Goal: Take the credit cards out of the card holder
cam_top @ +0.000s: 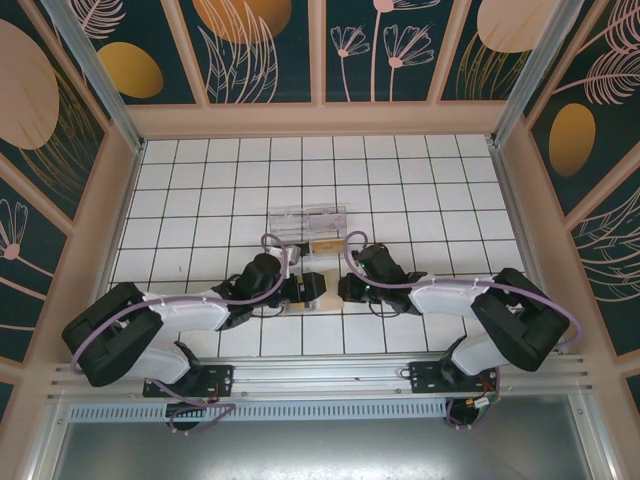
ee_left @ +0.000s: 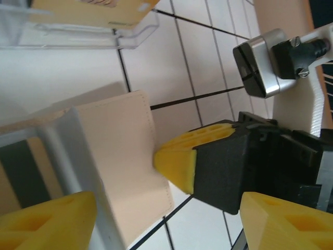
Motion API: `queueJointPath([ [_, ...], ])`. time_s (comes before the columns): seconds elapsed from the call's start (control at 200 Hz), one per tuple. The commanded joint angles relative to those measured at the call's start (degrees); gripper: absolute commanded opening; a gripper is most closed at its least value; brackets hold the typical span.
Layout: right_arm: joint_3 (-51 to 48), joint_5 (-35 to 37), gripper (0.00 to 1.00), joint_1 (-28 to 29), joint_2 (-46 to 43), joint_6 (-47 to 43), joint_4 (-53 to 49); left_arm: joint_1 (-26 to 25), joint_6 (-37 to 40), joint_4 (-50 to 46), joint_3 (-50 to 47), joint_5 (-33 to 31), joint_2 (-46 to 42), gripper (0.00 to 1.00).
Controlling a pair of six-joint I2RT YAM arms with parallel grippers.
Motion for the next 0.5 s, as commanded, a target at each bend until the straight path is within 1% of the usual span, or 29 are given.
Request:
queueJointPath([
  [0.0, -1.01, 1.25, 0.0, -1.0, -1.8, 1.24, 1.18, -1.41, -1.54, 4.7, 2.12, 2.74, 3.26, 0.73],
  [0.065, -1.31, 1.32, 0.02, -1.09, -1.8, 1.45, 1.24, -2.12, -2.0, 6.31, 2.55, 3.33, 4.94, 0.73],
  [0.16, -1.64, 1.5, 0.11, -1.26, -2.21, 1.77, 1.45, -2.35, -2.15, 6.02, 3.12, 2.85, 5.83, 0.72],
  [0.19, -1.8, 1.67, 0.13, -1.27, -2.45, 1.89, 1.33, -2.35, -2.01, 5.35, 3.06, 2.03, 5.36, 0.72],
  [0.28, -2.19, 2.46, 0.16, -1.52, -3.65, 2.2, 0.98, -2.35, -0.51, 1.06, 3.42, -0.4, 3.07, 0.72],
  [0.365, -2.46, 3.37, 0.19, -1.86, -5.21, 2.22, 0.26, -2.24, 0.95, -6.22, 3.99, -5.64, -0.26, 0.72],
  [0.43, -2.75, 3.98, 0.21, -1.93, -6.99, 1.93, 0.37, -1.97, 1.88, -12.52, 4.35, -10.69, -2.59, 0.67],
  [0.495, -3.03, 3.86, 0.24, -1.88, -8.93, 1.95, 0.98, -0.95, 2.02, -17.64, 4.12, -14.63, -4.33, 0.56],
])
